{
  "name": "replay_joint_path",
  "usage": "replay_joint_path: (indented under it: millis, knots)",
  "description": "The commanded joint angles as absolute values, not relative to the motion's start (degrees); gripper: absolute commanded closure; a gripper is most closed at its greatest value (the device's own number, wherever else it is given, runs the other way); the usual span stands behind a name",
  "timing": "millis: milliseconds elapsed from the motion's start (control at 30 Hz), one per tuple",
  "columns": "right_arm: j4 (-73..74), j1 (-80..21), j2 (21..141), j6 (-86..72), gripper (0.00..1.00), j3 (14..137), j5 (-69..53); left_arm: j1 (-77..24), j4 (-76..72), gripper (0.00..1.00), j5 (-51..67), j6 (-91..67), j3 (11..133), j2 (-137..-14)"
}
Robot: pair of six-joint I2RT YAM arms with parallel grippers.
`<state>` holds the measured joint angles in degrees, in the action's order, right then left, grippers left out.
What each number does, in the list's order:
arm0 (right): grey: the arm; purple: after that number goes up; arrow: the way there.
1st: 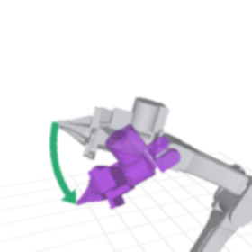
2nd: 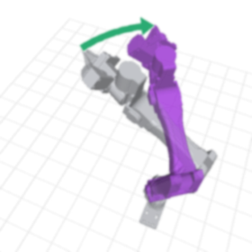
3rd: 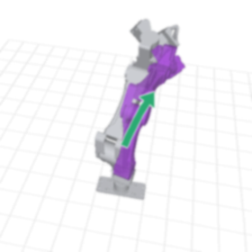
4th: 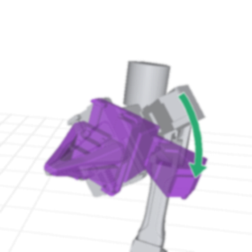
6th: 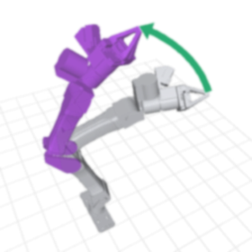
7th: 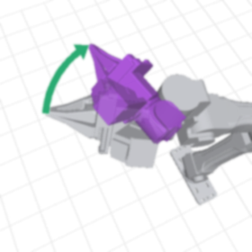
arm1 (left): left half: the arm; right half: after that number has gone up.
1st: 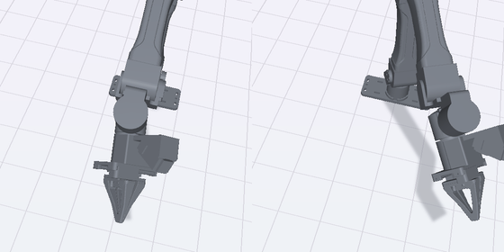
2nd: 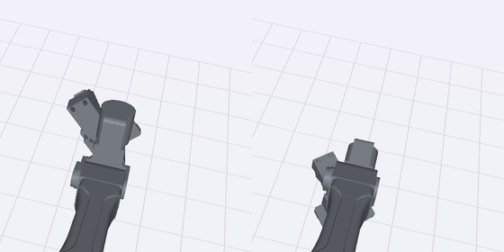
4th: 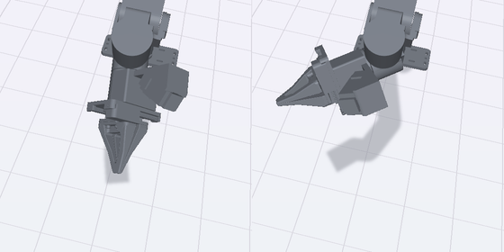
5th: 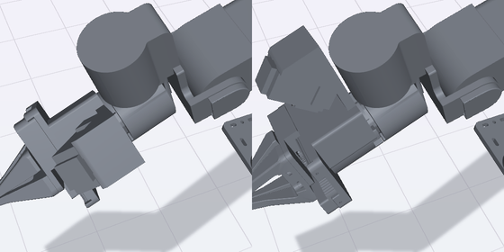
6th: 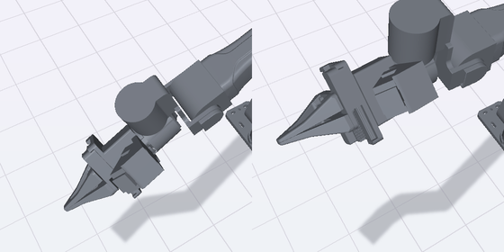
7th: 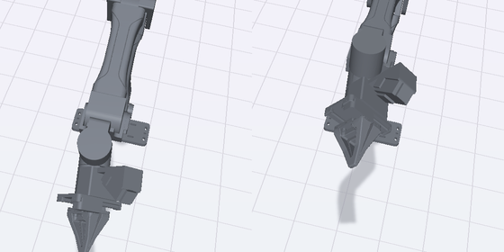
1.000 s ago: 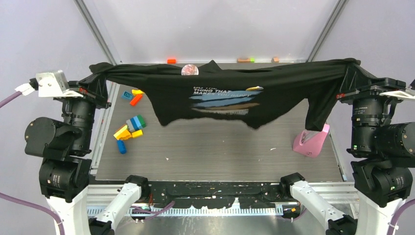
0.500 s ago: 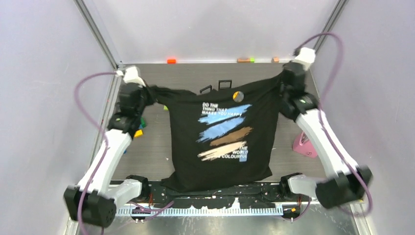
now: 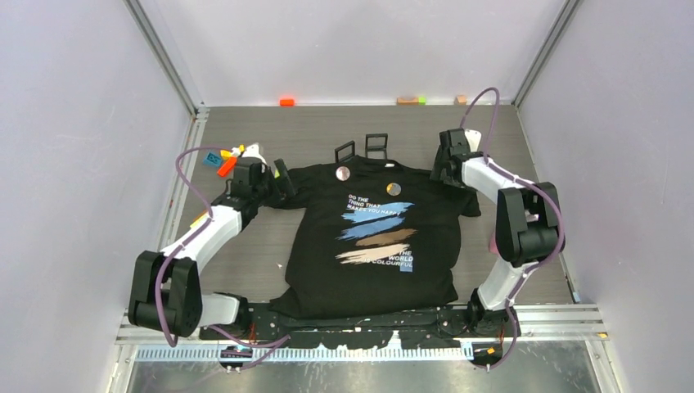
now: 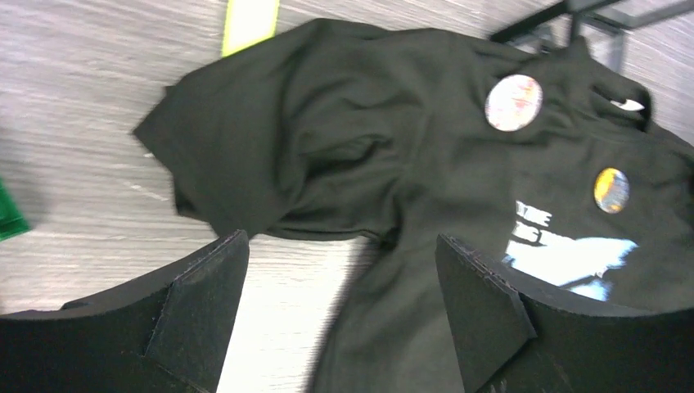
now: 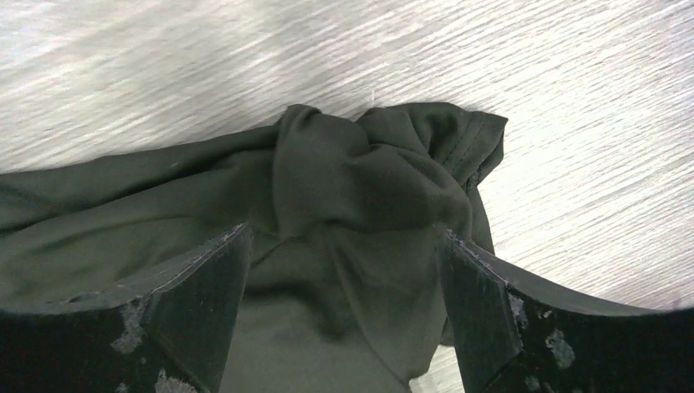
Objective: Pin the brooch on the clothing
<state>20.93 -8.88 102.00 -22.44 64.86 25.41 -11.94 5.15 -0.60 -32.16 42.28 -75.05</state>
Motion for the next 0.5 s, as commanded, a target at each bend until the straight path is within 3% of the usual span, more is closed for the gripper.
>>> replay_joint_path:
  millis: [0, 200, 467]
  knots:
    - [21.4, -9.1, 94.2, -24.2, 0.12, 65.5, 22.1, -14.4, 4.5, 0.13, 8.2, -32.0, 45.6, -73.3]
    - [22.4, -9.5, 86.9, -26.7, 0.12, 59.4, 14.7, -22.9, 4.0, 0.13, 11.8, -33.2, 45.0, -74.9]
    - [22.3, -9.4, 82.9, -28.0, 0.11, 55.1, 13.4, -23.3, -0.2, 0.1, 16.0, -37.4, 44.0, -79.8]
